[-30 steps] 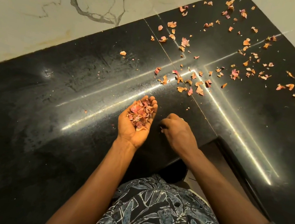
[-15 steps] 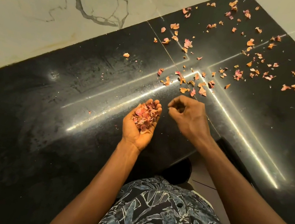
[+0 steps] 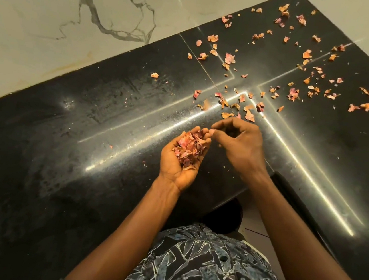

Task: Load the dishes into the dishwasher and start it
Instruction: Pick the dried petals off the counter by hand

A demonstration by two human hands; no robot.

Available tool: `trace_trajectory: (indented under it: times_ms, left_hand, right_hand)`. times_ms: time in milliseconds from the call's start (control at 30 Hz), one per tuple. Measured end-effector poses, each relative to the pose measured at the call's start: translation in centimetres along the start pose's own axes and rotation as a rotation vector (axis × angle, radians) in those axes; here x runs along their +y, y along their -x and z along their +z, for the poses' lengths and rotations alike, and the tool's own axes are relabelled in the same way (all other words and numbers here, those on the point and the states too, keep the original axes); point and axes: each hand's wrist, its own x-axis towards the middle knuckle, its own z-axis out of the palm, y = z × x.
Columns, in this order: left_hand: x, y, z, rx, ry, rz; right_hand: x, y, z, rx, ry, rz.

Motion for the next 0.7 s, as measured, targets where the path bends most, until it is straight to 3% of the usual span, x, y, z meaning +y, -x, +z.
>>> trace_trajectory:
  times_ms: [167, 333, 567, 700]
  left_hand:
    - [-1.4, 0.6, 2.0, -0.004, -0.056, 0.023]
    - [-4.4, 1.2, 4.8, 0.018, -0.122, 0.15]
    - [-9.4, 4.9, 7.4, 0.008, -0.293, 0.325]
    - [-12.9, 7.3, 6.7, 0.01, -0.352, 0.246]
  right_hand:
    - [1.8, 1.4, 0.6, 0.246, -0.727, 0.378]
    - [-0.1, 3.7, 2.2, 0.189, -1.237, 0.535]
    - [-0.2, 6.7, -1.4, 0.146, -1.516, 0.447]
    - [1.1, 10.2, -3.6, 0.168, -1.587, 0.43]
